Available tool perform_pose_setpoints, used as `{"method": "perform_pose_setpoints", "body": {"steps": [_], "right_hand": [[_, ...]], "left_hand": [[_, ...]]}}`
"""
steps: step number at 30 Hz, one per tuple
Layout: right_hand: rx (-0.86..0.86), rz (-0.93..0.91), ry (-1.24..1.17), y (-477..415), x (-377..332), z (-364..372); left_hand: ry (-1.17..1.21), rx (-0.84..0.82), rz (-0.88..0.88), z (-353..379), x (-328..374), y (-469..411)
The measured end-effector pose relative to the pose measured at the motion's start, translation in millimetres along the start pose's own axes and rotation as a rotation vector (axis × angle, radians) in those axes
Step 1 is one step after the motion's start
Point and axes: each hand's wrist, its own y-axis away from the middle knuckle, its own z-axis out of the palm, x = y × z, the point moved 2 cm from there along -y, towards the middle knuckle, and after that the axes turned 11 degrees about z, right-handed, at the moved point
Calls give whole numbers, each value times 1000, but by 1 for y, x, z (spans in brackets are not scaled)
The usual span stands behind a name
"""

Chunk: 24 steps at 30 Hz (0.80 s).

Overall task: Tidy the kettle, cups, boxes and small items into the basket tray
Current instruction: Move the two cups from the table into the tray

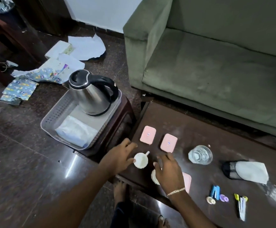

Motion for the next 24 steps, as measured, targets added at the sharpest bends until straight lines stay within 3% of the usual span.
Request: {"method": "perform_pose_setpoints", "body": {"steps": [4,9,15,20,24], "right_hand": [[-125,96,155,18,41,25],[-174,97,286,20,54,64],[-156,99,278,8,62,83],[-140,29,290,13,57,78],[-47,-81,180,12,11,47]], "left_hand": [[-49,-156,-46,52,15,-13],[-115,-206,-65,91,18,-20],[-236,-156,-83,101,14,-33],[-153,-102,-85,84,14,-19],[-73,22,-51,31,8,8]]}}
